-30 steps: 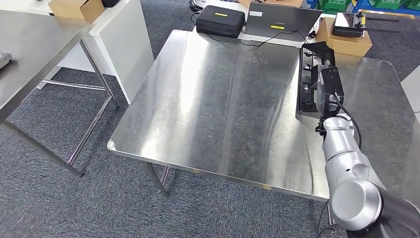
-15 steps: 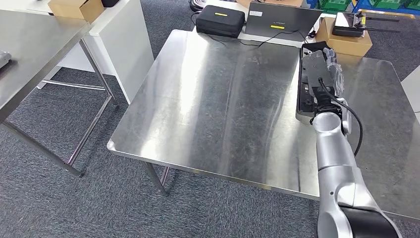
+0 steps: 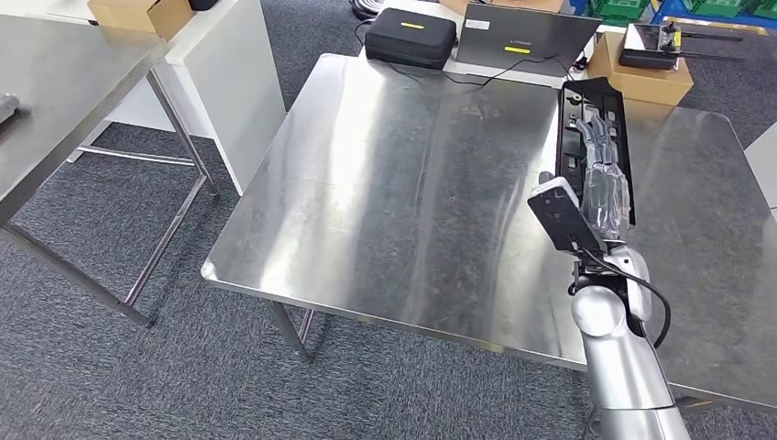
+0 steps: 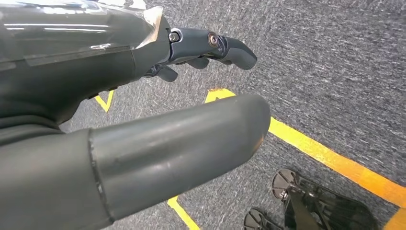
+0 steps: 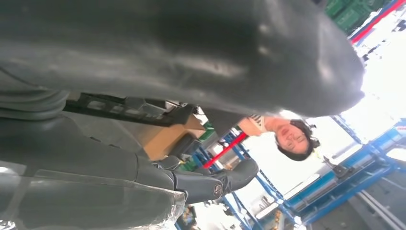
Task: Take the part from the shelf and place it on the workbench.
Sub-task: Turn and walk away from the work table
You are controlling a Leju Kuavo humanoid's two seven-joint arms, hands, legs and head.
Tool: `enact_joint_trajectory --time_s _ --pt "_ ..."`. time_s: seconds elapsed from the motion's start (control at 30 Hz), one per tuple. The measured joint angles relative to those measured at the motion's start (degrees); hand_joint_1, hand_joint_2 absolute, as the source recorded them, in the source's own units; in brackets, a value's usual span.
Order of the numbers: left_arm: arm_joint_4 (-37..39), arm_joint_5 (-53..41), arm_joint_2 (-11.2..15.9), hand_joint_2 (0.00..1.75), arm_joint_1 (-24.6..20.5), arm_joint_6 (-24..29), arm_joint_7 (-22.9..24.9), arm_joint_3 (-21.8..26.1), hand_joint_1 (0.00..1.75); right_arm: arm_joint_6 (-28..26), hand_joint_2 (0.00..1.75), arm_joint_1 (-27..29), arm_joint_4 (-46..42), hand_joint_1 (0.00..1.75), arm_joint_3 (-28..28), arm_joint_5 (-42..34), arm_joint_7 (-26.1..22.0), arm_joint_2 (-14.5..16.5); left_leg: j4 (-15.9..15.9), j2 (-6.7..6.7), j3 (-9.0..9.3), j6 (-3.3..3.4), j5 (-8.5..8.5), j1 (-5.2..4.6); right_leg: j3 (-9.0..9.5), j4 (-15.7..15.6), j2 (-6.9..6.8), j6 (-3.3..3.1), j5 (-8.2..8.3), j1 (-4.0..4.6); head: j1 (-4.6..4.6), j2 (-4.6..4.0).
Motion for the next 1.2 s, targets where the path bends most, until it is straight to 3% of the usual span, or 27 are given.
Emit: enact_joint_trajectory --time_s 0.1,0.13,0.17,0.2,0.27,0.33,0.43,0.5,0.6,0.63,0.67,0.7,0.73,0.8,0.87,1.0,1.07,1.13,1.17,1.2 --pt "-0.01 -0.01 -0.07 0.00 0.00 -0.19 -0.15 0.07 0.00 -0.03 0.00 1.29 -0.68 0.00 0.19 -0.01 -0.05 -0.96 -0.18 0.11 0.35 0.46 -0.09 0.12 -5.85 11.32 -0.01 -0.46 -4.46 -0.05 0.40 0.00" --pt "-0.01 -0.01 -0.09 0.00 0.02 -0.21 -0.15 0.09 0.00 -0.04 0.00 1.72 -0.73 0.00 0.23 -0.01 -0.05 -1.15 -0.17 0.10 0.37 0.43 -0.14 0.12 -7.65 14.36 -0.01 -0.35 -5.27 -0.09 0.45 0.00" --pt "-0.01 -0.01 -0.12 0.00 0.03 -0.23 -0.15 0.13 0.00 -0.04 0.00 2.10 -0.80 0.00 0.28 -0.02 -0.04 -1.28 -0.15 0.08 0.40 0.37 -0.19 0.13 -8.47 15.35 -0.02 -0.03 -5.18 -0.17 0.49 0.00" --pt "-0.01 -0.01 -0.16 0.00 0.04 -0.23 -0.15 0.19 0.00 -0.05 0.00 2.35 -0.92 0.00 0.35 -0.02 -0.04 -1.41 -0.13 0.07 0.49 0.27 -0.25 0.15 -8.07 13.92 -0.05 0.45 -4.14 -0.29 0.52 0.00" --pt "0.00 -0.01 -0.26 0.00 0.04 -0.25 -0.16 0.30 0.00 -0.05 0.00 2.53 -1.27 0.00 0.48 -0.03 -0.04 -1.62 0.00 0.04 0.74 -0.13 -0.45 0.17 -4.41 5.84 -0.26 1.38 -0.65 -0.59 0.59 0.00" --pt "0.00 -0.01 -0.32 0.00 0.05 -0.26 -0.17 0.34 0.00 -0.05 0.00 2.54 -1.55 0.00 0.57 -0.03 -0.03 -1.76 0.32 0.05 0.90 -0.87 -0.81 0.01 -1.23 -0.24 -0.43 1.14 1.72 -0.59 0.61 0.00" --pt "-0.01 -0.01 -0.33 0.00 0.06 -0.26 -0.20 0.37 0.00 -0.05 0.00 2.63 -1.68 0.00 0.66 -0.05 -0.03 -1.87 0.59 0.13 0.89 -2.08 -0.97 0.15 -0.69 -1.12 -0.34 -0.46 2.43 -0.23 0.53 0.00" --pt "0.00 -0.02 -0.31 0.00 0.06 -0.35 -0.34 0.38 0.00 -0.05 0.00 2.65 -1.78 0.00 0.69 -0.05 -0.04 -1.91 2.18 0.14 0.27 -2.85 -2.23 0.46 -0.64 -1.22 -0.29 -1.12 2.70 -0.36 0.32 0.00" --pt "-0.01 -0.12 -0.34 0.00 0.10 -0.82 -0.64 0.38 0.00 -0.04 0.00 3.14 -1.86 0.00 0.68 -0.07 -0.07 -2.02 12.17 0.15 -4.11 -3.75 -7.92 0.77 -0.69 -1.26 -0.33 -1.61 2.79 -0.36 -0.23 0.00" --pt "-0.01 -0.16 -0.33 0.00 0.15 -1.02 -0.72 0.37 0.00 -0.03 0.00 3.46 -1.86 0.00 0.67 -0.11 -0.09 -2.11 15.46 0.15 -5.61 -3.88 -9.21 0.82 -0.72 -1.26 -0.34 -1.67 2.80 -0.28 -0.26 0.00" --pt "-0.01 -0.21 -0.33 0.00 0.22 -1.19 -0.80 0.37 0.00 0.00 0.00 3.80 -1.85 0.00 0.65 -0.19 -0.15 -2.22 17.00 0.15 -6.29 -3.91 -9.43 0.85 -0.74 -1.25 -0.35 -1.68 2.79 -0.21 -0.28 0.00" --pt "-0.01 -0.26 -0.31 0.00 0.27 -1.38 -0.90 0.37 0.00 0.05 0.00 4.09 -1.84 0.00 0.61 -0.30 -0.26 -2.37 16.23 0.15 -5.82 -3.81 -8.52 0.86 -0.72 -1.24 -0.32 -1.68 2.79 -0.16 -0.29 0.00" --pt "-0.01 -0.32 -0.27 0.00 0.31 -1.55 -1.01 0.37 0.00 0.11 0.00 4.27 -1.84 0.00 0.56 -0.43 -0.41 -2.55 13.31 0.14 -4.26 -3.60 -6.79 0.86 -0.68 -1.23 -0.27 -1.67 2.78 -0.13 -0.30 0.00" --pt "-0.01 -0.39 -0.16 0.00 0.26 -1.88 -1.19 0.37 0.00 0.22 0.00 4.42 -1.83 0.00 0.48 -0.70 -0.73 -2.96 5.16 0.12 0.09 -2.96 -3.44 0.75 -0.65 -1.21 -0.16 -1.63 2.77 0.06 -0.31 0.00" --pt "-0.01 -0.43 -0.07 0.00 0.18 -2.18 -1.25 0.36 0.00 0.37 0.00 4.48 -1.79 0.00 0.42 -0.92 -0.95 -3.37 1.06 0.07 2.17 -2.47 -2.44 0.48 -0.78 -1.18 -0.12 -1.44 2.78 0.27 -0.27 0.00" --pt "0.00 -0.49 0.05 0.00 0.08 -2.37 -1.22 0.36 0.00 0.80 0.00 4.54 -1.60 0.00 0.42 -1.27 -1.34 -4.18 0.22 0.16 2.19 -1.20 -1.77 0.41 -1.48 -0.22 -0.16 -0.63 2.14 0.22 -0.11 0.00" --pt "0.01 -0.53 0.13 0.00 -0.02 -2.40 -1.19 0.36 0.00 0.85 0.00 4.49 -1.45 0.00 0.45 -1.35 -1.56 -4.63 -0.14 0.24 2.09 -0.56 -1.31 0.61 -3.90 4.93 -0.19 -0.81 -0.69 0.09 0.26 0.00" --pt "0.01 -0.59 0.17 0.00 -0.03 -2.48 -1.08 0.35 0.00 0.89 0.00 4.66 -1.19 0.00 0.57 -1.35 -1.64 -4.86 -0.13 0.23 1.73 -0.30 -1.08 0.58 -7.32 12.80 -0.20 -0.91 -3.96 0.02 0.55 0.00" --pt "0.01 -0.61 0.17 0.00 -0.02 -2.52 -0.99 0.34 0.00 0.90 0.00 4.81 -1.03 0.00 0.67 -1.27 -1.58 -4.86 -0.12 0.22 1.56 -0.28 -0.97 0.57 -8.23 15.11 -0.20 -0.68 -4.68 -0.04 0.58 0.00" --pt "0.01 -0.63 0.17 0.00 -0.02 -2.54 -0.89 0.34 0.00 0.90 0.00 4.90 -0.88 0.00 0.81 -1.08 -1.37 -4.73 -0.10 0.20 1.43 -0.34 -0.85 0.58 -8.03 15.21 -0.21 -0.28 -4.51 -0.11 0.64 0.00"
